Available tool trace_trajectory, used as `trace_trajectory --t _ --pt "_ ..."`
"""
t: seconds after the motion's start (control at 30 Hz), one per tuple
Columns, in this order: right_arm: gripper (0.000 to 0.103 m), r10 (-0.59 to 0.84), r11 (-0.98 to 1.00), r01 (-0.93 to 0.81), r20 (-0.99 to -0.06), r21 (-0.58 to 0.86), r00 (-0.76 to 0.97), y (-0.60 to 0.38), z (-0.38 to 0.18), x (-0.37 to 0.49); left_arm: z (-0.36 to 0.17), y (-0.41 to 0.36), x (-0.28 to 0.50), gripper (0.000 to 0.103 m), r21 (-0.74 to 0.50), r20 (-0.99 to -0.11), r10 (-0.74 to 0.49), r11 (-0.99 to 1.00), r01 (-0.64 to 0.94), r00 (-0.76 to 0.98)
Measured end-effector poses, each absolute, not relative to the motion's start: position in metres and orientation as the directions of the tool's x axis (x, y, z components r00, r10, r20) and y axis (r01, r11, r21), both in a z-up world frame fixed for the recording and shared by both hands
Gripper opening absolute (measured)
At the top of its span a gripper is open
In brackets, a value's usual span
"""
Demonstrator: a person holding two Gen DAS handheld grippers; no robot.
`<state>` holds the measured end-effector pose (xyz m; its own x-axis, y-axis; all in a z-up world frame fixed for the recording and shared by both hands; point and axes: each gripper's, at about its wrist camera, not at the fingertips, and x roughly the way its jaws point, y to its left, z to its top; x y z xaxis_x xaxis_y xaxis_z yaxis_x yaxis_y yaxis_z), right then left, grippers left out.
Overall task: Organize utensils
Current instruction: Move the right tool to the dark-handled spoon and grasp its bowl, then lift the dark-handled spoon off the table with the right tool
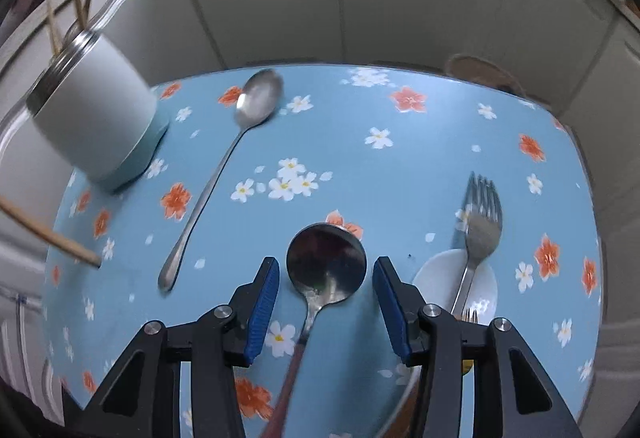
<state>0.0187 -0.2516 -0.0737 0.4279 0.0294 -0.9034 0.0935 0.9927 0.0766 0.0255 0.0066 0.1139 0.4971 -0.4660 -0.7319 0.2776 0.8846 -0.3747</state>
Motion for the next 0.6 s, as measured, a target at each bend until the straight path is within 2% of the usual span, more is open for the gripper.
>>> trace_trajectory --t 0.13,0.2,0.27,0.6 --pt "0.046 -0.033 0.993 0.113 -0.886 0.021 0.462 -0.244 -0.077 0.018 0.112 0.006 0.027 0.005 -0.379 -0.733 -0.471 0.882 0.281 0.490" --pt "0.040 -0.032 0.995 0.096 -0.879 0.015 0.475 -0.242 -0.076 0.018 0.111 0.006 0.027 0.005 -0.378 -0.733 -0.472 0.882 0.283 0.491" --pt "0.040 -0.029 0.997 0.082 -0.883 0.011 0.469 -0.241 -0.076 0.020 0.111 0.006 0.027 0.005 -0.381 -0.733 -0.471 0.882 0.278 0.490" --pt "0.039 0.129 0.989 0.002 -0.874 0.147 0.468 -0.262 -0.063 0.005 0.110 0.005 0.025 0.005 -0.378 -0.735 -0.469 0.883 0.278 0.490"
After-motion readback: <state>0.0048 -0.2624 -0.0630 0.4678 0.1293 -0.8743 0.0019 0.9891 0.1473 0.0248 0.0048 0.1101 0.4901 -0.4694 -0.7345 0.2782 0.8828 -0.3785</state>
